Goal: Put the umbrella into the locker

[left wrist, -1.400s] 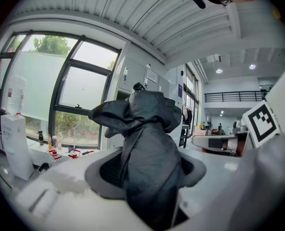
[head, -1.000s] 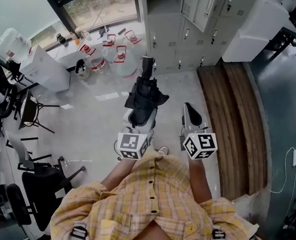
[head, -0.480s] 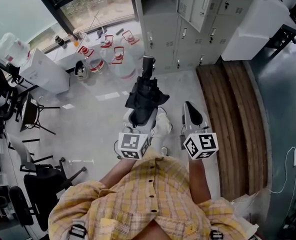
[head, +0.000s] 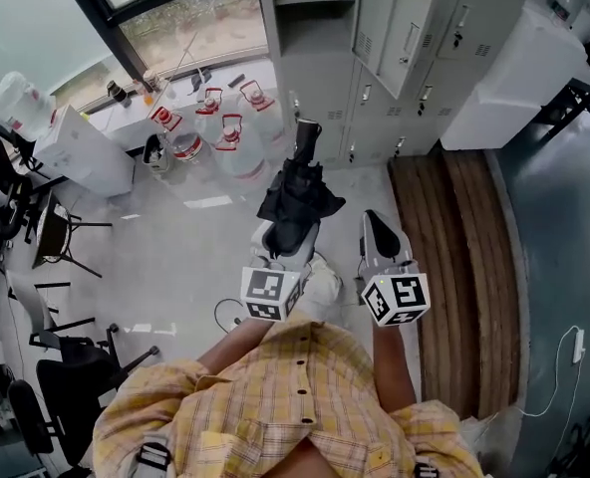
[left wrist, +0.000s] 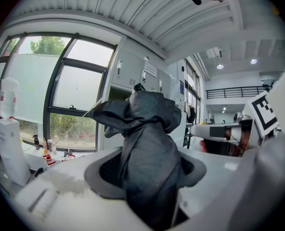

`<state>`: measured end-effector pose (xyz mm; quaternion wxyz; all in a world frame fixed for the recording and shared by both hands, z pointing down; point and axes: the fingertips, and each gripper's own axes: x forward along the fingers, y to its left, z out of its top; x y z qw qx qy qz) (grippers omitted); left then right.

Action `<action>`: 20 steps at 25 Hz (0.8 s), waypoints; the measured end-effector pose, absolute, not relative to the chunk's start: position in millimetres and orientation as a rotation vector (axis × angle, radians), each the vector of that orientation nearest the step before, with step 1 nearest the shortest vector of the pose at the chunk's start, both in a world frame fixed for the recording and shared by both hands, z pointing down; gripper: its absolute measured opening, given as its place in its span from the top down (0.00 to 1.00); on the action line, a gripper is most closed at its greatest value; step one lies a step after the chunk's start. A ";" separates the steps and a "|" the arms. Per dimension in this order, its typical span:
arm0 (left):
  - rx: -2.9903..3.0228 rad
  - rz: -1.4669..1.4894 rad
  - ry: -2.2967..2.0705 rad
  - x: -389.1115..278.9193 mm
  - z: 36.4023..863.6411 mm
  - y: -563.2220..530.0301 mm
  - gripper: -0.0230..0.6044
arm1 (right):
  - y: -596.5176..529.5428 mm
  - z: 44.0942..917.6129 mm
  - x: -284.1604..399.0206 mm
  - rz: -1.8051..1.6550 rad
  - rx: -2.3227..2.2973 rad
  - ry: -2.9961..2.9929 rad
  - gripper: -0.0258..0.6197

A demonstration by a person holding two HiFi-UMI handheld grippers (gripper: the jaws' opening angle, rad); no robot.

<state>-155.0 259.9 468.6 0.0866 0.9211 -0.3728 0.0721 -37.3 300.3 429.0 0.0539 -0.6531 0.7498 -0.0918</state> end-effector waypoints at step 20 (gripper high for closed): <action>2.607 0.181 -1.213 -45.3 466.1 29.1 0.57 | 65.4 412.6 66.2 -0.312 -1.927 2.431 0.96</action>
